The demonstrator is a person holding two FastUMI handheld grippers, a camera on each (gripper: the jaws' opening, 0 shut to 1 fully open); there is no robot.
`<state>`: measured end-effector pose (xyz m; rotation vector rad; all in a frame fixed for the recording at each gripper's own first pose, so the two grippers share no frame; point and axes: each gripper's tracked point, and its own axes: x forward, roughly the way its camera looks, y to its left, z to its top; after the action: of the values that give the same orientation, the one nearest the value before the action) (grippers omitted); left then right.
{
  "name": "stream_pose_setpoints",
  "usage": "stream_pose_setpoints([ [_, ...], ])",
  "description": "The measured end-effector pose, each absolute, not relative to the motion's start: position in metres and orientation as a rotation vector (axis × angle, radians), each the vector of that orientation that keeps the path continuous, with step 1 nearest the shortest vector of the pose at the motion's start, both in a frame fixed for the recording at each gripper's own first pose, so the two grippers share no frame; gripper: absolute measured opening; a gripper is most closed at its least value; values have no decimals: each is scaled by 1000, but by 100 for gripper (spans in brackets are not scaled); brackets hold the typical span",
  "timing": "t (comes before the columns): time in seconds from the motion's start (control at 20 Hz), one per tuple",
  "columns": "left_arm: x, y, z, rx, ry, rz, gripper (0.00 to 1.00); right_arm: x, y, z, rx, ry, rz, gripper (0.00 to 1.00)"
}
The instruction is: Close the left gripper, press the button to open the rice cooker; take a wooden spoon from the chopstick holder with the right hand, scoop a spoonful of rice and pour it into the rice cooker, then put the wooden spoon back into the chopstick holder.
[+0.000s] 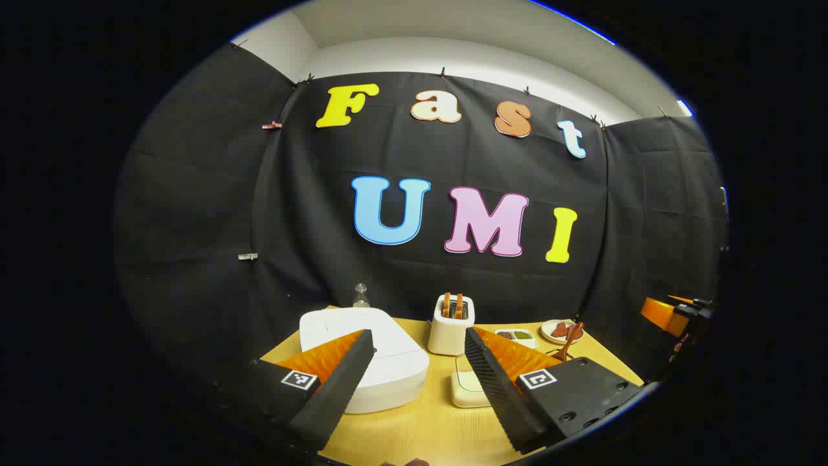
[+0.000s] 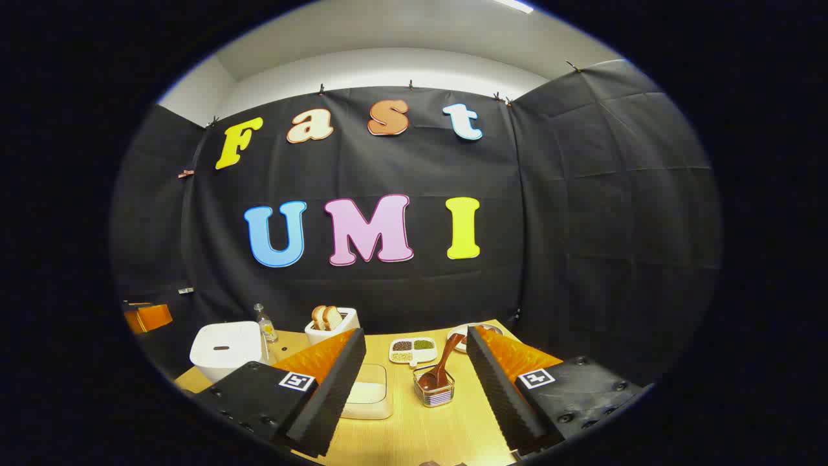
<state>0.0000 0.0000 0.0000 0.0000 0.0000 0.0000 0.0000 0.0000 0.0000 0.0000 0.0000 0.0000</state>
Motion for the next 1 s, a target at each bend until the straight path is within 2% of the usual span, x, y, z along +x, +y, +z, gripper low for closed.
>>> stream_pose_setpoints([
  [0.25,11,-3,-2,-13,11,1,98,6,11,-12,-14,47,32,98],
  [1.0,21,23,11,-16,-20,43,97,26,13,3,-59,22,62,98],
])
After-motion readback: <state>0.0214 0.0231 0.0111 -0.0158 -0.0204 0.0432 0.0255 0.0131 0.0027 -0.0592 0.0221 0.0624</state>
